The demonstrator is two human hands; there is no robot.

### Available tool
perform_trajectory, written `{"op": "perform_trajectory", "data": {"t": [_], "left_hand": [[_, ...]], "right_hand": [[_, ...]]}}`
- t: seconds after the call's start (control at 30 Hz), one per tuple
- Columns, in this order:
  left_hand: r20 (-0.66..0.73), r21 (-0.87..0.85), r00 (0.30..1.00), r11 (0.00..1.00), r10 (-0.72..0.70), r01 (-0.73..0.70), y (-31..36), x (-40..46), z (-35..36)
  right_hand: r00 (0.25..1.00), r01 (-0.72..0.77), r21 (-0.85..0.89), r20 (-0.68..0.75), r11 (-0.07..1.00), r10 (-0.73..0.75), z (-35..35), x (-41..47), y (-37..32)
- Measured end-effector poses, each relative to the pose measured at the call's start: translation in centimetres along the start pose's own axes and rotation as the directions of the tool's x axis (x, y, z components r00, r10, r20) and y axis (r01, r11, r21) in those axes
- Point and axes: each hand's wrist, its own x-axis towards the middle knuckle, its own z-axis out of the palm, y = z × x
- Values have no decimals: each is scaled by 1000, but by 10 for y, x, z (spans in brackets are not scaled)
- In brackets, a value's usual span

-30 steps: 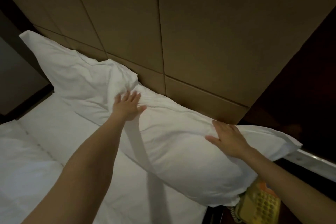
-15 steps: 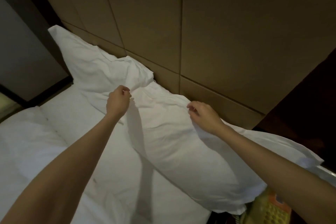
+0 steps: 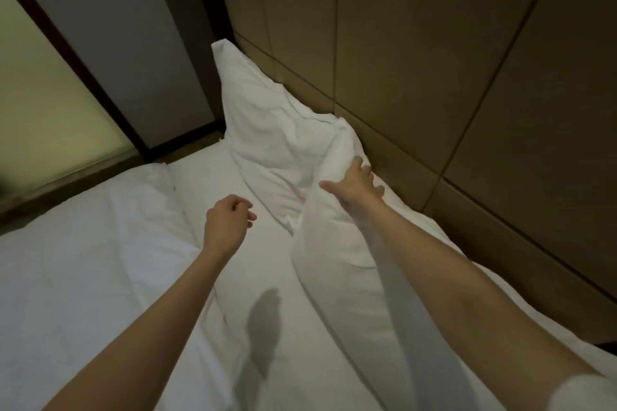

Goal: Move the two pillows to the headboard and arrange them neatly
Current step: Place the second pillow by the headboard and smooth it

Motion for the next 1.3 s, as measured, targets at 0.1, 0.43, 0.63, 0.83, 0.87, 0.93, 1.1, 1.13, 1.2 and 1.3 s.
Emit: {"op": "perform_trajectory", "data": {"t": [0.1,0.43,0.63,0.83,0.87,0.93,1.1,1.13,1.2,1.3], "left_hand": [[-30,0,998,999,-53,53,-12,2,-10],[-47,95,998,995,-39,43,-1,10,-18],[16,148,1000,989,-8,6,8,-5,-2],[28,141,1000,990,12,-16,9,-23,2],[36,132,999,991,25,-29,11,-27,5],[66,138,996,988,61,-70,18,-35,14],[197,227,969,954,152,-196,35,-70,55],[226,236,961,948,160,-214,37,-78,63],[289,216,941,946,174,-241,39,-96,81],[341,179,924,953,174,-245,38,-114,100]], "right_hand": [[993,111,-159,-15,981,-114,22,1,4],[911,215,-393,-249,894,-329,-47,20,3],[885,432,-560,114,707,-451,-13,-9,34],[880,402,-385,-88,831,-466,-21,-70,74],[885,374,-382,-125,845,-448,-24,-85,88],[920,274,-418,-150,866,-363,-32,-111,125],[988,61,-378,-107,924,-109,-41,-168,210],[991,47,-385,-95,922,-91,-41,-178,223],[995,-2,-458,-91,889,-45,-39,-203,250],[984,-163,-503,-143,849,105,-41,-233,277]]}}
